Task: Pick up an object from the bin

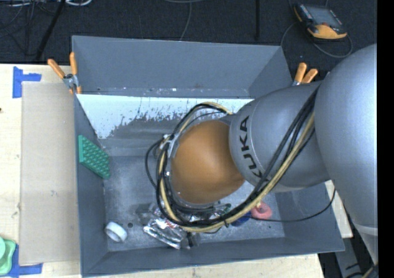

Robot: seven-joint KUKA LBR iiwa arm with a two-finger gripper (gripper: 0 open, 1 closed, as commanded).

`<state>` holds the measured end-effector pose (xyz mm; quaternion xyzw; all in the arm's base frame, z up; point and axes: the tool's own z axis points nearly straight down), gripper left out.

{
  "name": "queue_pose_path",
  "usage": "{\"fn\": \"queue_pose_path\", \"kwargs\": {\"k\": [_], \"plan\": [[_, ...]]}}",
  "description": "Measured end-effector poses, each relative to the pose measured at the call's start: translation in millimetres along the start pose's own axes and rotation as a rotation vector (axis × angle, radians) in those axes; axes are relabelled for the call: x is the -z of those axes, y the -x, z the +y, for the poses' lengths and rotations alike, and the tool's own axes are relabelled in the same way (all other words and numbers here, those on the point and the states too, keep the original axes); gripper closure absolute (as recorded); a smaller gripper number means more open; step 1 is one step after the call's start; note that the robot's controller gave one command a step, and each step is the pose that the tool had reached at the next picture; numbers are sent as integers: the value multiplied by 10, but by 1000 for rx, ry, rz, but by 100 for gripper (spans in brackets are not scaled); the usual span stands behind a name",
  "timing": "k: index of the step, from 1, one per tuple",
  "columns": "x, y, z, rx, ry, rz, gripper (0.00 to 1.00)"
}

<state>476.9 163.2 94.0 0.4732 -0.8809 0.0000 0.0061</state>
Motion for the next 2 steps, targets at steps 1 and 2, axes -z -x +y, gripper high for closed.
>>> {"fn": "queue_pose_path", "kwargs": {"k": [1,2], "plan": [[-256,133,-300,-38,-5,-11,0],[-240,154,-423,-71,-5,-12,0]]}}
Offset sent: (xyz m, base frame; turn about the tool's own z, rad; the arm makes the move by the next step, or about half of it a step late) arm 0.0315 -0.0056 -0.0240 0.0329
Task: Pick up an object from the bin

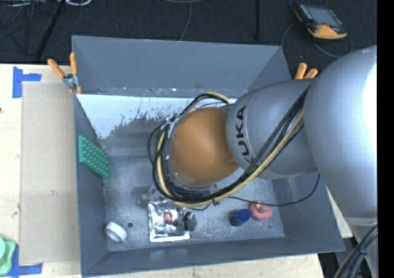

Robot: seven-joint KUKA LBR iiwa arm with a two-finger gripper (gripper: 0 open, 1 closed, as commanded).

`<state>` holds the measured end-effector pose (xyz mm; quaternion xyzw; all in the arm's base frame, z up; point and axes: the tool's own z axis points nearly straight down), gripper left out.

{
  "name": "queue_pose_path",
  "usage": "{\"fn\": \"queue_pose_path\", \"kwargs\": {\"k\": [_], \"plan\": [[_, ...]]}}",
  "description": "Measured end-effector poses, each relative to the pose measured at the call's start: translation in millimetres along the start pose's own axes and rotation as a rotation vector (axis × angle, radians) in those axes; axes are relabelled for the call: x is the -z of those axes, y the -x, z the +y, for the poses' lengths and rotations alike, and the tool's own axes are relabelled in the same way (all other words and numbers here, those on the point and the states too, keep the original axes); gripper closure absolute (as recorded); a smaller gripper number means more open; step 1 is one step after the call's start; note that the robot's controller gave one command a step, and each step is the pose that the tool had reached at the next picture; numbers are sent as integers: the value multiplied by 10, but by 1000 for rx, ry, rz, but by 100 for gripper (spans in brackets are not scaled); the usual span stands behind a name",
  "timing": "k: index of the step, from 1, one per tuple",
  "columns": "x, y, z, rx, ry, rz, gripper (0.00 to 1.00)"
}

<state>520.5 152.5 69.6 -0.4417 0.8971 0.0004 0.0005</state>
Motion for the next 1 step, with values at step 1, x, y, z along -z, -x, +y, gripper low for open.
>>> {"fn": "queue_pose_path", "kwargs": {"k": [1], "plan": [[2,-3,-1,-4,1,1,100]]}}
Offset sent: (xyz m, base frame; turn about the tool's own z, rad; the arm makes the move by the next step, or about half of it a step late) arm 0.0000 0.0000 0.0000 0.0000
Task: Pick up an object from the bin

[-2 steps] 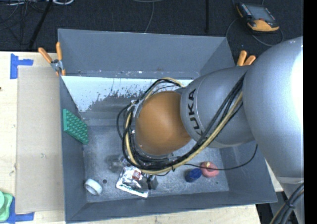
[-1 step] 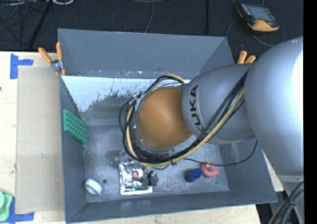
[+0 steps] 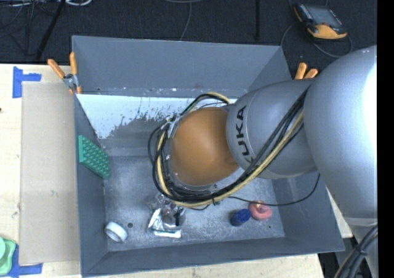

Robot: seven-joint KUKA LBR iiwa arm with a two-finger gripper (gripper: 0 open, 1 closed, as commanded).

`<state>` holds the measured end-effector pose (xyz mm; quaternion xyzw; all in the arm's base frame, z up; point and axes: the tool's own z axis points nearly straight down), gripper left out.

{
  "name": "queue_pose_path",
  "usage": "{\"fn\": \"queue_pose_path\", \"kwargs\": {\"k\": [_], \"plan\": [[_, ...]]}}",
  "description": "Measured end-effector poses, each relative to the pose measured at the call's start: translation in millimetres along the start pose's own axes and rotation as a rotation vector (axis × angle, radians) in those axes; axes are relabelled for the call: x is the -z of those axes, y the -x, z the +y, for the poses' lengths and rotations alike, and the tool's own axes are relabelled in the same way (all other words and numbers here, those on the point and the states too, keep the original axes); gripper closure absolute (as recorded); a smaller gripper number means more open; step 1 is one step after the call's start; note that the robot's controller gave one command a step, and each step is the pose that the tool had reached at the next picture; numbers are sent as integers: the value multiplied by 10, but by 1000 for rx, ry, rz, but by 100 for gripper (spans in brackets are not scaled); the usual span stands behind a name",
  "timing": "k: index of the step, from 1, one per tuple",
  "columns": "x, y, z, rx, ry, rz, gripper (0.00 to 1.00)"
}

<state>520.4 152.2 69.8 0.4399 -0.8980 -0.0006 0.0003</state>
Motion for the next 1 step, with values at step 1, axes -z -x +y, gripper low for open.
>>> {"fn": "queue_pose_path", "kwargs": {"k": [1], "plan": [[1424,104,167,-34,-5,-8,100]]}}
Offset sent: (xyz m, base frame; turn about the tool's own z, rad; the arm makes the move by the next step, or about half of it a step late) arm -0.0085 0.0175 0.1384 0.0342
